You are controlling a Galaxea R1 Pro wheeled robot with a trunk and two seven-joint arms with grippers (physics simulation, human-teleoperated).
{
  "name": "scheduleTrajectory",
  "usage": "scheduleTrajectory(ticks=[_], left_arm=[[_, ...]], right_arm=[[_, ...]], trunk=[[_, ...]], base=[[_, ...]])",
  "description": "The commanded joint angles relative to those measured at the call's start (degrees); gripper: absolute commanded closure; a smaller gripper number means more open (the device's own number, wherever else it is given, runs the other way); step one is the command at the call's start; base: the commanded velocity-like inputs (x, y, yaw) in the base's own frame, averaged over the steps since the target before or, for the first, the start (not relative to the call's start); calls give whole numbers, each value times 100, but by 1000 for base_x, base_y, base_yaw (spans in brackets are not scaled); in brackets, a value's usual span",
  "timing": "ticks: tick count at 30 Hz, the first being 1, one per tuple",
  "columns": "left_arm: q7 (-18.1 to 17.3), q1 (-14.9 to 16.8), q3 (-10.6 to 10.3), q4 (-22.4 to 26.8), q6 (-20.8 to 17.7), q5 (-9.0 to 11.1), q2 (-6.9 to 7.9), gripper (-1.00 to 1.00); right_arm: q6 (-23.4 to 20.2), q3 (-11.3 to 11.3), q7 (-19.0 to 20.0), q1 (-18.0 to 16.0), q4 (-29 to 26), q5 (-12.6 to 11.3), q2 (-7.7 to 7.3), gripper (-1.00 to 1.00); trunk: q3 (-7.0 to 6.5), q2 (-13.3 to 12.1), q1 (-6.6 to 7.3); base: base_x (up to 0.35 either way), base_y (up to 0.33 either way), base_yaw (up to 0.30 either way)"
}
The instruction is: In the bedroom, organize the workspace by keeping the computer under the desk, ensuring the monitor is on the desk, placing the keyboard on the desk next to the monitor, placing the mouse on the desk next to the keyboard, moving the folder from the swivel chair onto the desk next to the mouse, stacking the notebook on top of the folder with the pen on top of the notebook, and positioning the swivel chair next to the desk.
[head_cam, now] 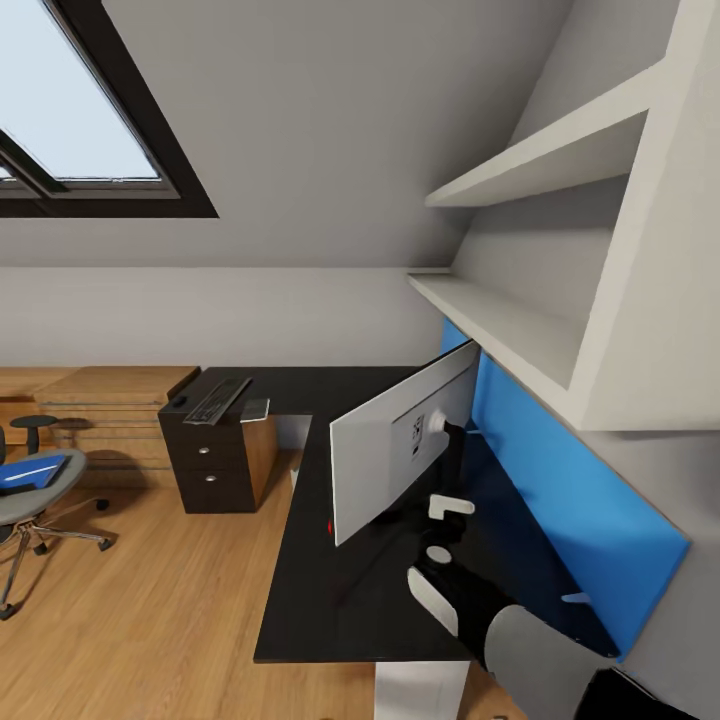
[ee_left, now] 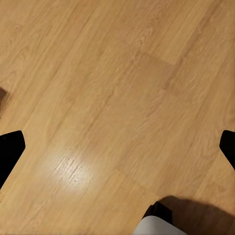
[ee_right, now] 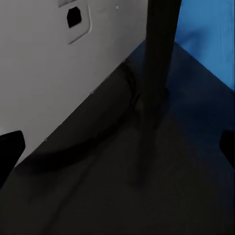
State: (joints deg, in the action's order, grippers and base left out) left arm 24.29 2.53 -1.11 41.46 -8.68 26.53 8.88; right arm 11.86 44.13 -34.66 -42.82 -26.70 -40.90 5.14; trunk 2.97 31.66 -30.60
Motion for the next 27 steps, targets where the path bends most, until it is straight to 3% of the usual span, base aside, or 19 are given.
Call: scheduleTrajectory(ticks=[1, 2, 3, 6, 9, 11, 13, 15, 17, 20, 22, 25, 26, 27], left_arm=[[32, 2, -12, 9, -28, 28, 3, -100], [32, 2, -12, -1, -28, 28, 3, -100], [32, 2, -12, -14, -28, 28, 1, -100], [32, 2, -12, -20, -28, 28, 0, -100], [32, 2, -10, -22, -23, 28, 6, -100], [32, 2, -8, -30, -7, 31, 7, -100], [32, 2, -8, -66, 45, 30, 6, -100], [31, 2, -11, -161, 248, 29, 2, -100], [30, 2, -13, -199, 389, 28, -4, -100], [25, 2, -18, -219, 467, 28, -15, -100], [24, 2, -19, -221, 478, 28, -19, -100], [23, 2, -56, -224, 492, 28, -24, -100], [23, 2, -195, -225, 499, 28, -26, -100], [23, 2, -227, -225, 501, 30, -26, -100]], right_arm=[[-136, 56, -278, 145, -544, -60, -183, -100], [-468, 63, -664, 449, -1504, -59, -508, -100], [-970, 67, -1147, 923, -2845, -59, -928, -100], [-1421, 69, -1518, 1236, -3949, -63, -1190, -100], [-1881, 111, -1872, 1387, -4711, -55, -1275, -100], [-2168, 146, -2050, 1421, -4909, -44, -1185, -100], [-2474, 143, -2231, 1436, -4995, -20, -915, -100], [-2934, 100, -2615, 1447, -5052, 162, -437, -100], [-3096, 114, -2817, 1450, -5055, 431, -254, -100], [-3075, 186, -2916, 1457, -4999, 687, -180, -100], [-2997, 279, -2931, 1461, -4973, 726, -179, -100], [-2771, 656, -2968, 1467, -4916, 777, -182, -100], [-2639, 940, -2975, 1469, -4867, 797, -177, -100], [-2626, 975, -2975, 1469, -4854, 802, -176, -100]], trunk=[[12, 11, -3], [12, 11, -3], [12, 11, -3], [12, 11, -3], [12, 11, -3], [12, 11, -3], [12, 11, -3], [12, 11, -3], [12, 11, -3], [12, 11, -3], [12, 11, -3], [12, 11, -3], [12, 11, -3], [12, 11, -3]], base=[[0, 0, 0], [0, 0, 0], [0, 0, 0], [0, 0, 0], [0, 0, 0], [0, 0, 0], [0, 0, 0], [0, 0, 0], [0, 0, 0], [0, 91, 0], [0, 212, 0], [0, 264, 0], [0, 297, 0], [0, 299, 0]])
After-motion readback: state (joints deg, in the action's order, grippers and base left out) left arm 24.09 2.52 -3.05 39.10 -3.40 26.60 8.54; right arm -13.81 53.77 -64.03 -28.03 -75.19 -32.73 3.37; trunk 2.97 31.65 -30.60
